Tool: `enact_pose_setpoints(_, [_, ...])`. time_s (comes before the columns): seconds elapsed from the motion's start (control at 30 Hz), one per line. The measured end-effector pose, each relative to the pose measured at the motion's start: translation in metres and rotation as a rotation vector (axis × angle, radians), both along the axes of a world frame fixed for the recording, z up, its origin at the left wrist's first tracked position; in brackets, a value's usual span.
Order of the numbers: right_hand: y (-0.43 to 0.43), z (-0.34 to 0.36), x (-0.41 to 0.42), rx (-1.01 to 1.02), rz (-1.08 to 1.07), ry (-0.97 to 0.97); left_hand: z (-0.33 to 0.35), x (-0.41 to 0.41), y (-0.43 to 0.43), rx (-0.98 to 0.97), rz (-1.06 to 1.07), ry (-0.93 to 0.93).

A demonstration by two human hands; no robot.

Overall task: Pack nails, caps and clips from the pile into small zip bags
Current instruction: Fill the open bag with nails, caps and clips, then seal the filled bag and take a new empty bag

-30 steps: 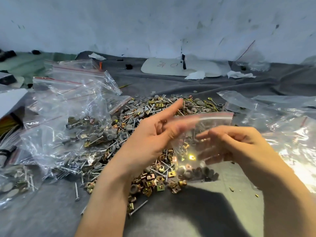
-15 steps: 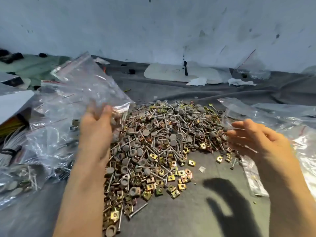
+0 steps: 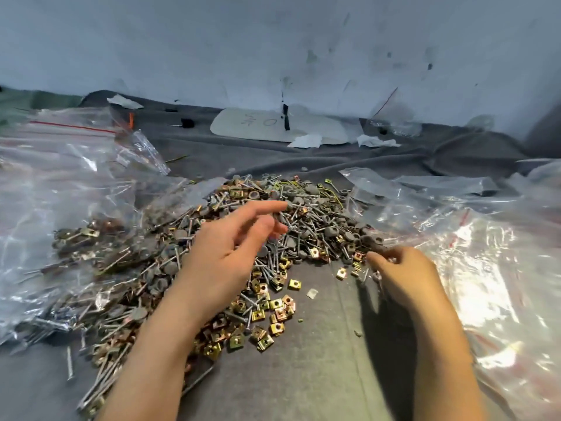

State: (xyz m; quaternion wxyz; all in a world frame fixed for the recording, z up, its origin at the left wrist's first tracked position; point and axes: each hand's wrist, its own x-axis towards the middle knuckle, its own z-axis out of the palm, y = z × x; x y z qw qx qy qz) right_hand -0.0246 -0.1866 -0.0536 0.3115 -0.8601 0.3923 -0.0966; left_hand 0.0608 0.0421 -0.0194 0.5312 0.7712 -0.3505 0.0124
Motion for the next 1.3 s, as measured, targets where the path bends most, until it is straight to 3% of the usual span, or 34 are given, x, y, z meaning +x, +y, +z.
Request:
enact_pose_setpoints(0.1, [-0.002, 0.003, -0.003, 0.019, -0.018, -0.012, -0.004, -0.001, -0.005, 0.125, -0.089, 0.014])
enact_pose_setpoints(0.37, [-0.005, 0.004, -0.006, 0.056, -0.077, -0.134, -0.008, 0.003, -0.004, 0.129, -0.092, 0.002])
enact_pose_setpoints(0.43, [-0.004, 0.008, -0.006, 0.026, -0.118, -0.314, -0.01, 0.003, -0.005, 0.118, -0.09, 0.0])
enact_pose_setpoints(0.53, [0.001, 0.017, -0.008, -0.097, -0.158, -0.742, -0.012, 0.002, -0.008, 0.093, -0.093, 0.005])
enact_pose_setpoints(0.6, [0.007, 0.019, -0.007, -0.109, -0.108, -0.89, -0.014, 0.001, -0.01, 0.077, -0.095, 0.016])
enact_pose_setpoints(0.73, [0.022, 0.027, -0.004, 0.501, 0.165, -1.079, -0.015, -0.003, -0.017, -0.001, -0.103, 0.091])
enact_pose_setpoints(0.8, [0.026, 0.03, -0.004, 0.758, 0.342, -1.032, -0.015, -0.004, -0.022, -0.099, -0.111, 0.235])
enact_pose_setpoints(0.87, [0.03, 0.029, -0.004, 0.883, 0.47, -0.979, -0.015, -0.003, -0.025, -0.203, -0.107, 0.433])
enact_pose_setpoints(0.97, [0.032, 0.026, -0.002, 0.831, 0.511, -0.909, -0.016, -0.001, -0.022, -0.268, -0.133, 0.636])
enact_pose_setpoints(1.07, [0.03, 0.024, -0.003, 0.754, 0.479, -0.817, -0.016, 0.0, -0.017, -0.214, -0.171, 0.644])
enact_pose_setpoints(1.2, [0.029, 0.018, 0.001, 0.309, 0.268, -0.674, -0.017, 0.001, -0.017, -0.2, -0.176, 0.648])
enact_pose_setpoints(1.3, [0.031, 0.02, 0.003, 0.244, 0.245, -0.727, -0.018, 0.001, -0.018, -0.235, -0.19, 0.69])
